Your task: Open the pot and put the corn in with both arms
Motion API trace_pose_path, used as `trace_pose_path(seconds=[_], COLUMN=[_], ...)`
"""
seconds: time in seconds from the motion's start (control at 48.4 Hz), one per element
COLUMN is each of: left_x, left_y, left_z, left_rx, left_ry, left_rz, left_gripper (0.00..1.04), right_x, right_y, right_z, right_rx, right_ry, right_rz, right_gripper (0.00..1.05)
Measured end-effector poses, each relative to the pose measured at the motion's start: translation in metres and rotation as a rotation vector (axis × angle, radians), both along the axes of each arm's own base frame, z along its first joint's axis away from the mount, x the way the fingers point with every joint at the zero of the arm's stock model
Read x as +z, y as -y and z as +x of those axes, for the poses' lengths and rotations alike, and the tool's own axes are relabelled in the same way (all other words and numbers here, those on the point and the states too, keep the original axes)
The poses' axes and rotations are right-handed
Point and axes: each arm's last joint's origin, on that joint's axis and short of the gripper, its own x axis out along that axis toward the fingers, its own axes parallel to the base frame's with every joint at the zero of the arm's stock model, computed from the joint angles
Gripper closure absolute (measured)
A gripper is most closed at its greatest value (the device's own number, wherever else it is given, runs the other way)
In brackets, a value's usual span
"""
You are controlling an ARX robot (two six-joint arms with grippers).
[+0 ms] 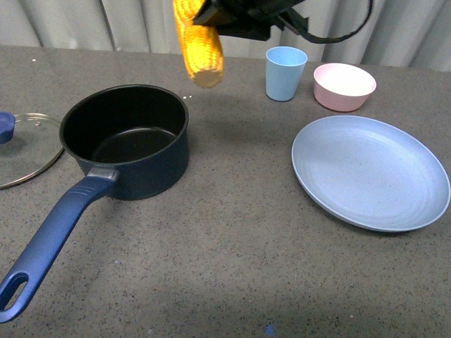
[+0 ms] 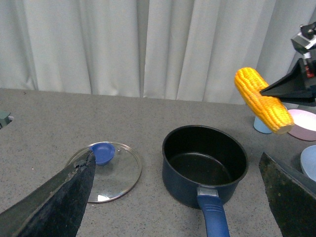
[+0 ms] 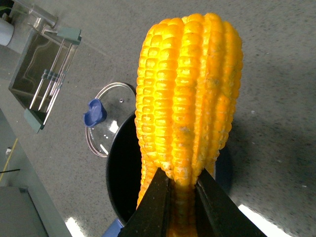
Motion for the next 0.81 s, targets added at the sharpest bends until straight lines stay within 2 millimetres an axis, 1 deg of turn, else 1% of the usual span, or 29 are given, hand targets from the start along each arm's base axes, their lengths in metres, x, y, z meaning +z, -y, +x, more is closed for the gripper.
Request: trace_pose_path(seconds=[0.145, 0.372, 0.516, 0.558, 0.682, 0.702, 0.764, 0.806], left_x=[0.000, 0.000, 0.000, 0.000, 0.000, 0.000, 0.000, 0.000], left_y=[0.000, 0.000, 0.000, 0.000, 0.000, 0.000, 0.000, 0.000], left_z=[0.000, 0.000, 0.000, 0.000, 0.000, 0.000, 0.000, 0.000], left_rx=[0.000, 0.000, 0.000, 0.000, 0.000, 0.000, 0.000, 0.000], left_ry=[0.000, 0.000, 0.000, 0.000, 0.000, 0.000, 0.000, 0.000], left_rz=[0.000, 0.000, 0.000, 0.000, 0.000, 0.000, 0.000, 0.000], left_gripper=[0.07, 0.07, 0.07, 0.07, 0.07, 0.07, 0.07, 0.07], right_x=[-0.010, -0.026, -0.035, -0.041, -0.052, -0.054, -0.057, -0.057], right_y=[-0.028, -0.064, -0.081, -0.087, -0.093, -0.093, -0.093, -0.093], right_z=[0.006, 0.003, 0.000, -0.001, -0.005, -0.005, -0.006, -0.005], right_rx=[0.044, 0.100, 0.123, 0.129, 0.123, 0.120, 0.116, 0.113], right_ry=[-0.037, -0.107, -0.139, -0.155, -0.192, -0.195, -0.207, -0.206], right_rz=[0.017, 0.021, 0.006, -0.003, -0.044, -0.056, -0.065, -0.068], right_gripper=[0.97, 0.97, 0.97, 0.97, 0.98, 0.95, 0.78, 0.70])
